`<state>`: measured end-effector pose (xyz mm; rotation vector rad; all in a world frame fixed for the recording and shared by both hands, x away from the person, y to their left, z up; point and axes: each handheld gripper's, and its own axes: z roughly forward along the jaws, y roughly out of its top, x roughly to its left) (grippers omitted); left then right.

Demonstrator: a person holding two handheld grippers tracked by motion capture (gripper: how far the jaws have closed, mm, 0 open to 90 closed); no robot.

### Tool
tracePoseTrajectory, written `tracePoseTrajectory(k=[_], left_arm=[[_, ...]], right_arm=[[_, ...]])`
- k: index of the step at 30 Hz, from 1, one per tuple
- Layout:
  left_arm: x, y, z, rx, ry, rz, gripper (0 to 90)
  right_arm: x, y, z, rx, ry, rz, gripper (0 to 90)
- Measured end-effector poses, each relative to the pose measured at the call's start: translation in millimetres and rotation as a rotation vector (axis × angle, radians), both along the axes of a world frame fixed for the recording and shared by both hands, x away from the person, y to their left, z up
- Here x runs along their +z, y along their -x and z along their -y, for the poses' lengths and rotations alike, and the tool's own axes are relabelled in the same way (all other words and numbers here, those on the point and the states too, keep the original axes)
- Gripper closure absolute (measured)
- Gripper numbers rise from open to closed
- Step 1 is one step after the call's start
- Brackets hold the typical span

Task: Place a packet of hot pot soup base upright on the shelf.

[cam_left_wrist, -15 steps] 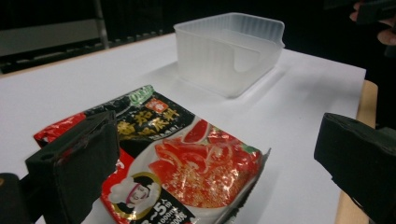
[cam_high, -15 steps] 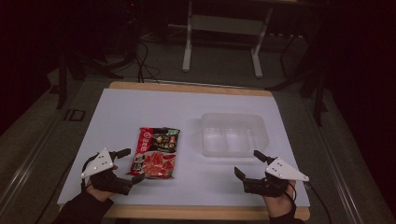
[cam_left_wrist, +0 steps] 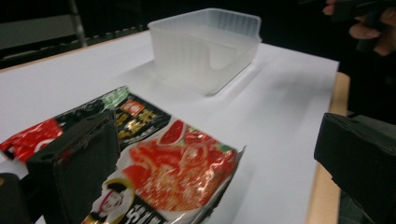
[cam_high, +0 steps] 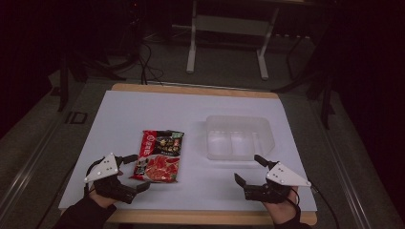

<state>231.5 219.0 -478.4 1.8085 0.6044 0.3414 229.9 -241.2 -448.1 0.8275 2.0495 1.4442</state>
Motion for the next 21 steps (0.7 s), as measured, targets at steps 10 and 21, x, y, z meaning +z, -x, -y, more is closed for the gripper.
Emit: tracePoseTrajectory(k=[10, 21], left_arm=[[17.6, -7.1, 3.8, -0.024, 0.024, 0.026, 0.5], [34.0, -28.8, 6.8, 0.018, -0.012, 0.031, 1.2]], right_arm=[[6.7, 4.5, -3.0, 0.012, 0.001, 0.023, 9.6], [10.5, 5.2, -4.5, 0.022, -0.008, 0.005, 9.7]])
